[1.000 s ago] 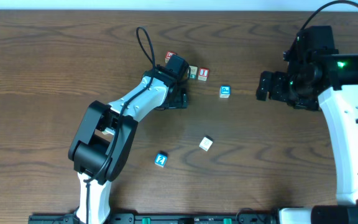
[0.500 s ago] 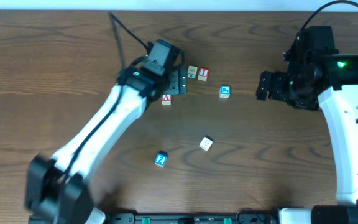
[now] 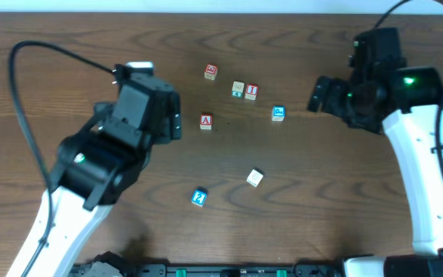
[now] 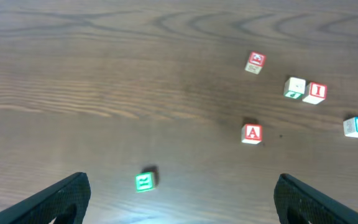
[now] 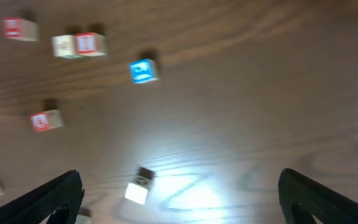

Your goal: Spell out Ai2

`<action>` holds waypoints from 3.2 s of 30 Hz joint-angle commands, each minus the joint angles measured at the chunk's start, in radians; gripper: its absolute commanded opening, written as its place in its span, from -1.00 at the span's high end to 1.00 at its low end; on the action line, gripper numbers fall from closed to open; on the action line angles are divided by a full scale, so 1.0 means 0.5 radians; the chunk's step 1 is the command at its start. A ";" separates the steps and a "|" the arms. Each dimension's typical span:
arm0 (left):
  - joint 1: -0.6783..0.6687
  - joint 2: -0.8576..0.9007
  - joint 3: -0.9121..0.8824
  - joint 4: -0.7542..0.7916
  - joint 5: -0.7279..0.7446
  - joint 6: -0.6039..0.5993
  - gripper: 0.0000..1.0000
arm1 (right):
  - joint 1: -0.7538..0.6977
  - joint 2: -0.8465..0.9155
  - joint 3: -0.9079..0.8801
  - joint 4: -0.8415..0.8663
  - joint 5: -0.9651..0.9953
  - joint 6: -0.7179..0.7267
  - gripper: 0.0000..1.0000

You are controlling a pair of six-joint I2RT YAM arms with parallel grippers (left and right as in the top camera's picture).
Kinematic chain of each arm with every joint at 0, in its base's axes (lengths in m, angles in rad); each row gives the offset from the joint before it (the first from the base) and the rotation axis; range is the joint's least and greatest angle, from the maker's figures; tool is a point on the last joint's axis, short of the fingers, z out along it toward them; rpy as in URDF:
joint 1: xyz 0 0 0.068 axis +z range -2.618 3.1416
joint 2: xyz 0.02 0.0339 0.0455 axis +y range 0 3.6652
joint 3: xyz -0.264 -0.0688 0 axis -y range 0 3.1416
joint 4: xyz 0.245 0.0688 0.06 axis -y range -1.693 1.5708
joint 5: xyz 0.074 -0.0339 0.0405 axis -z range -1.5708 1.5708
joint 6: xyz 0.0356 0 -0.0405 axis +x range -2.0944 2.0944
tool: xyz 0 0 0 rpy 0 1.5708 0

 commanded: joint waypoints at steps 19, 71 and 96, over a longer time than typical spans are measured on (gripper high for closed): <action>0.006 -0.015 0.071 -0.214 -0.089 0.076 -0.91 | 0.216 0.912 0.896 -0.111 0.091 0.143 -0.98; 0.006 0.039 0.070 -0.224 -0.082 0.075 -0.91 | 0.363 1.616 0.887 0.395 -0.120 -0.098 -0.37; 0.006 0.039 0.070 -0.231 -0.039 0.075 -0.91 | 0.409 1.621 0.785 0.540 0.106 -0.120 -0.37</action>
